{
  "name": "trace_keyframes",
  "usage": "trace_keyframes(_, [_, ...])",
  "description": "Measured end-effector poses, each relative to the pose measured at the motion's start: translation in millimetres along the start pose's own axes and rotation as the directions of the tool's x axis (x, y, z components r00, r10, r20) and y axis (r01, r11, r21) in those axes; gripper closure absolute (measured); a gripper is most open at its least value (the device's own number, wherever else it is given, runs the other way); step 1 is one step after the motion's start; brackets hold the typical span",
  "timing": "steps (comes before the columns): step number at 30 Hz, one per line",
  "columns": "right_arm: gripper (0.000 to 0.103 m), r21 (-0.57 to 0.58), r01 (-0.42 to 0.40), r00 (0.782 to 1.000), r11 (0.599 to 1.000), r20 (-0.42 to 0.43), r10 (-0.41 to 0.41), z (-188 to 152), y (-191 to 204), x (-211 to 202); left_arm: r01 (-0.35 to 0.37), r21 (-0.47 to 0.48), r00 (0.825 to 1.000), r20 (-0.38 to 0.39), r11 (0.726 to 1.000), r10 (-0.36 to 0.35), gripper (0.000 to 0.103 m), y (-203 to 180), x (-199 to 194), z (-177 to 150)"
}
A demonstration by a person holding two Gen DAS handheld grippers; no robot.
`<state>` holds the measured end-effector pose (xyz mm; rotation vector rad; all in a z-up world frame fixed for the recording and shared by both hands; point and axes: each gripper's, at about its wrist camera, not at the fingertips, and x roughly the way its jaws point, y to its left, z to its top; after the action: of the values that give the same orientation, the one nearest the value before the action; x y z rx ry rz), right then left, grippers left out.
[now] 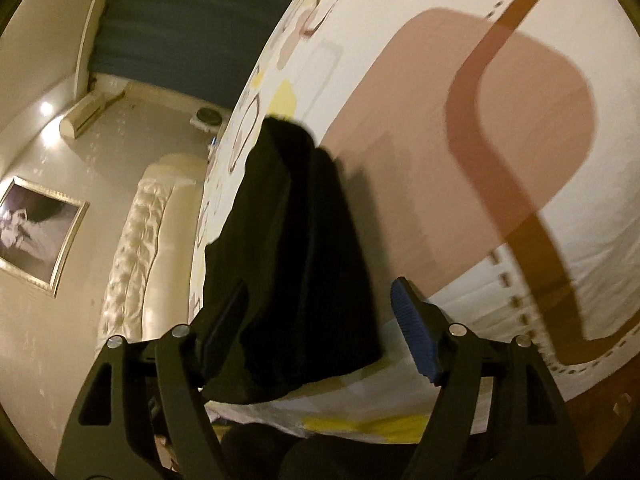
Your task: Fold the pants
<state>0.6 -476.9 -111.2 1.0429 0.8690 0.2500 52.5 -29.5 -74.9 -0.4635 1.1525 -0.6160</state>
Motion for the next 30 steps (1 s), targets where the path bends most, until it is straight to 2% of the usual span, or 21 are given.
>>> trace_keyframes(5, [0.027,0.007,-0.029,0.999,1.0,-0.019,0.03,-1,2,13,0.057,-0.009,0.998,-0.036,0.998,-0.058,0.021,-11,27,4])
trace_keyframes(7, [0.031,-0.02,-0.002,1.0,1.0,-0.027,0.001,-2,5,17,0.076,-0.003,0.996,-0.043,0.997,-0.076,0.021,-16,35,6])
trace_keyframes(9, [0.05,-0.059,0.049,0.998,0.997,-0.031,-0.051,-2,9,19,0.076,-0.004,0.996,-0.05,0.997,-0.076,0.04,-18,43,8])
trace_keyframes(11, [0.059,-0.061,0.05,0.998,0.997,-0.037,-0.052,-3,7,18,0.065,-0.03,0.996,-0.063,0.997,-0.067,0.053,-16,50,8])
trace_keyframes(13, [0.062,-0.065,0.046,0.998,0.997,-0.036,-0.048,-3,8,18,0.067,-0.041,0.996,-0.057,0.997,-0.07,0.058,-16,48,9])
trace_keyframes(16, [0.065,-0.086,0.053,0.998,0.995,-0.029,-0.055,-4,17,18,0.041,-0.01,0.998,-0.045,0.999,-0.041,0.064,-22,42,9])
trace_keyframes(23, [0.067,-0.13,0.049,0.998,0.99,-0.038,-0.055,-13,37,27,-0.049,0.032,0.999,0.004,0.998,0.049,0.067,-25,23,11])
trace_keyframes(30, [0.067,-0.168,0.022,0.993,0.986,-0.111,-0.041,-32,69,67,-0.132,0.027,0.991,0.04,0.991,0.131,0.067,-5,-10,8])
